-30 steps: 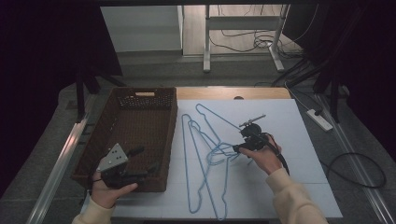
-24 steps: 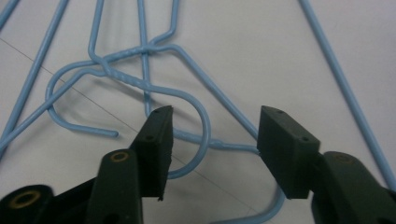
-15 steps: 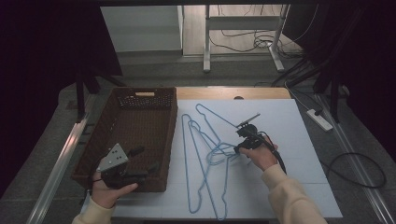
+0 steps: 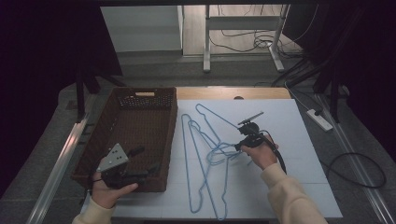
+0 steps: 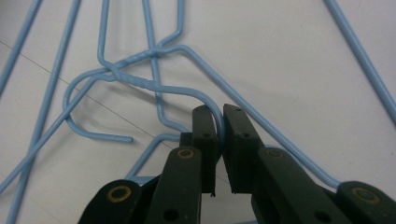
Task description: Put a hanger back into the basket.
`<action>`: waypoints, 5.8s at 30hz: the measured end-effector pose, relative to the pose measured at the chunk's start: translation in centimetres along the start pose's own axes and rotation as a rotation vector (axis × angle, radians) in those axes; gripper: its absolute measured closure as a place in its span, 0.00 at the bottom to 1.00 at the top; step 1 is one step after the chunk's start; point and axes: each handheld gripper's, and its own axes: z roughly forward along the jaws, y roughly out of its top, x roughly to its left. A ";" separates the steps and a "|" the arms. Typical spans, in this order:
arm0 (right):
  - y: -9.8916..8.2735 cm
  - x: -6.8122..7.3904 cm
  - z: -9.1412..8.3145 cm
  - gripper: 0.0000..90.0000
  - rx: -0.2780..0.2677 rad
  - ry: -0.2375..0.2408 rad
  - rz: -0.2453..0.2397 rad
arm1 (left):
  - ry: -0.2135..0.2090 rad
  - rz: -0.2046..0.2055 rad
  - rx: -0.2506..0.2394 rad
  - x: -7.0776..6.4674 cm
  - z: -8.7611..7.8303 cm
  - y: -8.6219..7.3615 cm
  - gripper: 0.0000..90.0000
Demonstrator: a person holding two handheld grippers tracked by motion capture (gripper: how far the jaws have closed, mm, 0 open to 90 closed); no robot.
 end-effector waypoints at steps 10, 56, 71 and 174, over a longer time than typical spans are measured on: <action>0.3 0.3 -2.1 0.94 -0.099 0.069 -0.031 | -0.001 0.002 0.000 -0.1 0.1 0.1 0.25; 0.9 -0.2 -8.2 0.95 -0.104 0.144 -0.160 | -0.196 0.254 0.334 1.3 10.8 12.0 0.29; 1.0 0.0 -8.2 0.95 -0.105 0.153 -0.170 | -0.217 0.504 0.530 1.4 19.0 13.0 0.32; -11.2 -8.2 -10.9 0.37 -0.671 0.183 0.011 | -0.081 0.298 0.345 2.6 11.9 21.1 0.98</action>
